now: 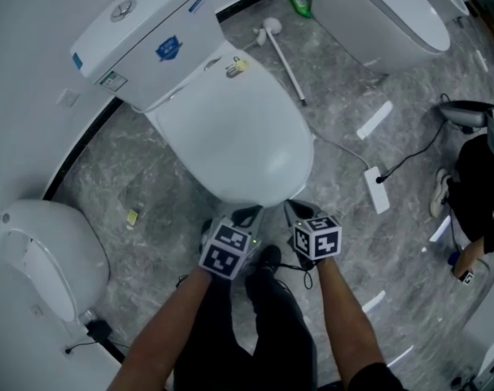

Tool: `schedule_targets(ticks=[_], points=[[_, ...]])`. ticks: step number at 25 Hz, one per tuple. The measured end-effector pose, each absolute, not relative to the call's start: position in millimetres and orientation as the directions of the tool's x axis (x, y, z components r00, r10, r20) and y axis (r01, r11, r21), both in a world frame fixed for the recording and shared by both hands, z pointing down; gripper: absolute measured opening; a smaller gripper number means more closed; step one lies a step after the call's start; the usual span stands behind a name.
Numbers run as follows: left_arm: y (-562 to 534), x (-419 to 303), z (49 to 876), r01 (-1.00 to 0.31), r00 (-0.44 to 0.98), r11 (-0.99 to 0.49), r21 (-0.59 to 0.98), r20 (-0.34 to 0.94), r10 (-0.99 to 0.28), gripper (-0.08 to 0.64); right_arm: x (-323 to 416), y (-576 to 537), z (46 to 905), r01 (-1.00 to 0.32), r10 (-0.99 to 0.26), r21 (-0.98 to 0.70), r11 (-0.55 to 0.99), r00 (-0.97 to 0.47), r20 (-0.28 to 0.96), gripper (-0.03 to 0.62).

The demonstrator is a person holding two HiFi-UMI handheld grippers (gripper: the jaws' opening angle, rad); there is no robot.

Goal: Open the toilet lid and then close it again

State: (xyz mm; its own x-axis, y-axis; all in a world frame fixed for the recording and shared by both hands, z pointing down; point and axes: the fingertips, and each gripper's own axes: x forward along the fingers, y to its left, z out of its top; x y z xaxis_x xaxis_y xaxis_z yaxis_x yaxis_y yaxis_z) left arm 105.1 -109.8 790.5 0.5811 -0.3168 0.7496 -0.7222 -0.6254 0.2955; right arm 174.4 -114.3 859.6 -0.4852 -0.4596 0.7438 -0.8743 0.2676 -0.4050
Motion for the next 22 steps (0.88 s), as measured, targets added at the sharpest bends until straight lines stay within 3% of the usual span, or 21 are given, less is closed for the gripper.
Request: schedule_targets(ticks=[7, 22], points=[[-108, 103, 767, -0.737, 0.568, -0.62, 0.269, 0.743, -0.354, 0.008, 176, -113, 821, -0.872, -0.504, -0.416, 0.257, -0.488, 0.713, 0.01], [-130, 81, 573, -0.772, 0.609, -0.594, 0.227, 0.533, -0.587, 0.008, 161, -131, 572, -0.864, -0.771, -0.352, 0.361, -0.489, 0.408, 0.009]])
